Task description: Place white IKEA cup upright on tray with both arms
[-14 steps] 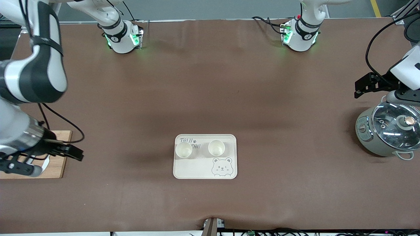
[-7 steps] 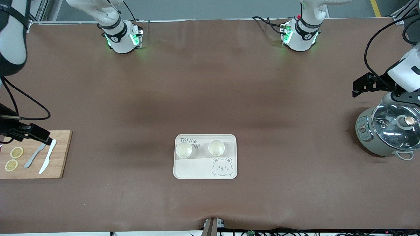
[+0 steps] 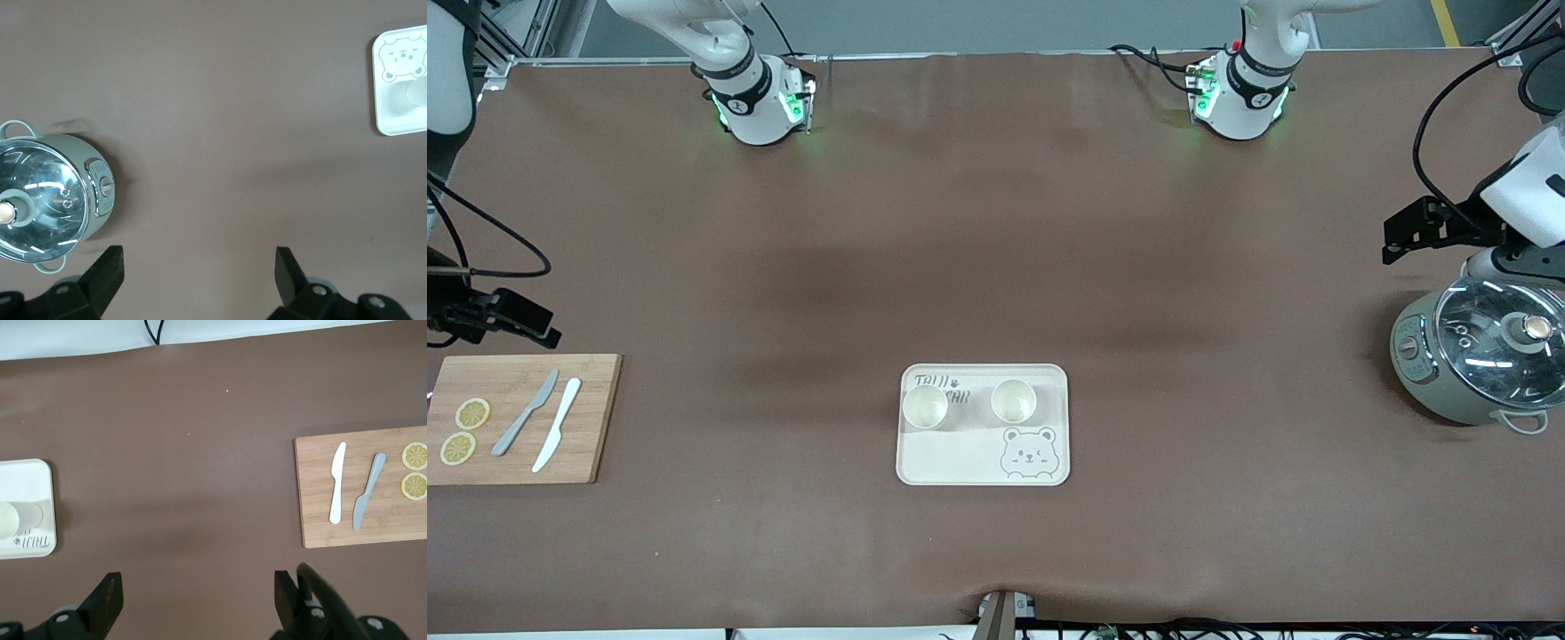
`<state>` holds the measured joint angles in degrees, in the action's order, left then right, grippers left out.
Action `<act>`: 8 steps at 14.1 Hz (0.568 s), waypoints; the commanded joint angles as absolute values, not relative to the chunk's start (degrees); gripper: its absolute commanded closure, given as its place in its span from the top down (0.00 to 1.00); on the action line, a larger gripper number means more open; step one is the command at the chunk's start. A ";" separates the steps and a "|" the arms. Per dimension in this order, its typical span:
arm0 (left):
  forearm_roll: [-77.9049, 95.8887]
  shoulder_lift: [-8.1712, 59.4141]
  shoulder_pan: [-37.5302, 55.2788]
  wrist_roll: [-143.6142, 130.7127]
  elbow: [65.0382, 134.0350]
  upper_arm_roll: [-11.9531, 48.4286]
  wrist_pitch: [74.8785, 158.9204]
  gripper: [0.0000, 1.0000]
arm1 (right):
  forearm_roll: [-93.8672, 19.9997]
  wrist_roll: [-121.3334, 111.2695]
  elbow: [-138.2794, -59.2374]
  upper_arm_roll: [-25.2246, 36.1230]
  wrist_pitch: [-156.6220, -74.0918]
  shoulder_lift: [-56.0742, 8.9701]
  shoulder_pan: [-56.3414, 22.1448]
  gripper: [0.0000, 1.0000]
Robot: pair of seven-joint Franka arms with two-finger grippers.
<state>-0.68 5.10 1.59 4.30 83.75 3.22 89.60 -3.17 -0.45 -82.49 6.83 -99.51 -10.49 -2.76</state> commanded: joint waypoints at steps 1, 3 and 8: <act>0.53 5.80 1.50 3.51 82.00 3.43 88.68 1.00 | -2.72 -3.94 -85.52 5.80 -97.74 -7.30 -0.44 1.00; 0.44 5.80 1.32 3.52 82.00 3.43 88.68 1.00 | -2.72 -4.92 -86.31 5.80 -96.51 -6.51 0.35 1.00; 0.44 5.80 0.88 3.34 82.18 3.43 88.59 1.00 | -2.72 -2.72 -86.66 5.62 -95.98 -6.15 0.09 1.00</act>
<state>-0.65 5.17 1.34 4.14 83.64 3.28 89.60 -3.17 -3.71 -84.53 6.59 -95.95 -8.10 -0.75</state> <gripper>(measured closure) 0.000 0.000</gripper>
